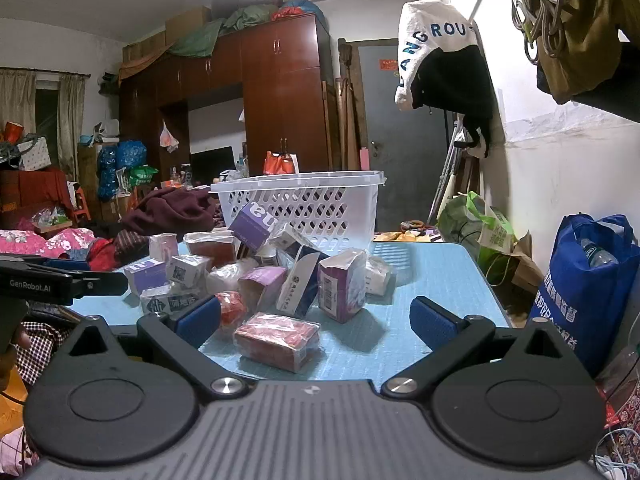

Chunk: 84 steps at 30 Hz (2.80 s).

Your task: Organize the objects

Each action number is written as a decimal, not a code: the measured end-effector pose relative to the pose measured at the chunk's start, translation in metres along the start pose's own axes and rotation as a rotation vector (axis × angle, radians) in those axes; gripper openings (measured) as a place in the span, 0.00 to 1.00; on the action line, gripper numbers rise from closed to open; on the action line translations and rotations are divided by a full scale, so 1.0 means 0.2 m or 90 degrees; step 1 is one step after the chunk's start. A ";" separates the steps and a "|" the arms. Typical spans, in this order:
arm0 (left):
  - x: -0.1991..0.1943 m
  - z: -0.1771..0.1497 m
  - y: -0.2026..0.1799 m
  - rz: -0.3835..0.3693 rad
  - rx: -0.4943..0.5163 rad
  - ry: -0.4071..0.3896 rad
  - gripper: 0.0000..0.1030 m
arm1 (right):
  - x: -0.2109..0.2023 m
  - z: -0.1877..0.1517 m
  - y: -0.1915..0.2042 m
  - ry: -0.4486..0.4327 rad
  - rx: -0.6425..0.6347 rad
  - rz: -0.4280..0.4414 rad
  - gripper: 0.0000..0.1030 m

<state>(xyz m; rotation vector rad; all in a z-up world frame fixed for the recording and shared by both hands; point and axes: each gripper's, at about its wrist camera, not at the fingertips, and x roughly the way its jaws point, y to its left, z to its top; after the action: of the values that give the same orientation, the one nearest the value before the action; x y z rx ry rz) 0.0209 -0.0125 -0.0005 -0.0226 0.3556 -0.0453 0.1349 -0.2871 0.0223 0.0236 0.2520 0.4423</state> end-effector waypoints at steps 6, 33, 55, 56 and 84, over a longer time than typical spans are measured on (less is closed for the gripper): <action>0.00 0.00 0.00 0.000 0.000 -0.001 1.00 | 0.00 0.00 0.00 0.000 -0.001 0.000 1.00; 0.01 0.00 0.02 0.002 -0.004 -0.003 1.00 | 0.00 0.00 -0.01 -0.016 -0.011 -0.018 1.00; 0.01 0.00 0.03 -0.001 -0.005 -0.002 1.00 | -0.01 -0.01 -0.01 -0.020 0.003 0.020 1.00; 0.01 0.00 0.03 -0.002 -0.005 -0.001 1.00 | 0.00 -0.01 -0.01 -0.019 0.002 0.020 1.00; 0.26 -0.10 0.09 -0.039 0.039 -0.041 0.91 | 0.27 -0.19 0.07 0.058 0.000 0.023 0.93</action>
<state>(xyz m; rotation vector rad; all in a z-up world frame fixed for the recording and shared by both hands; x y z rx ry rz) 0.0625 0.0022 -0.0379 0.0255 0.2895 -0.1165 0.1667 -0.2522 -0.0268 0.0081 0.3414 0.4805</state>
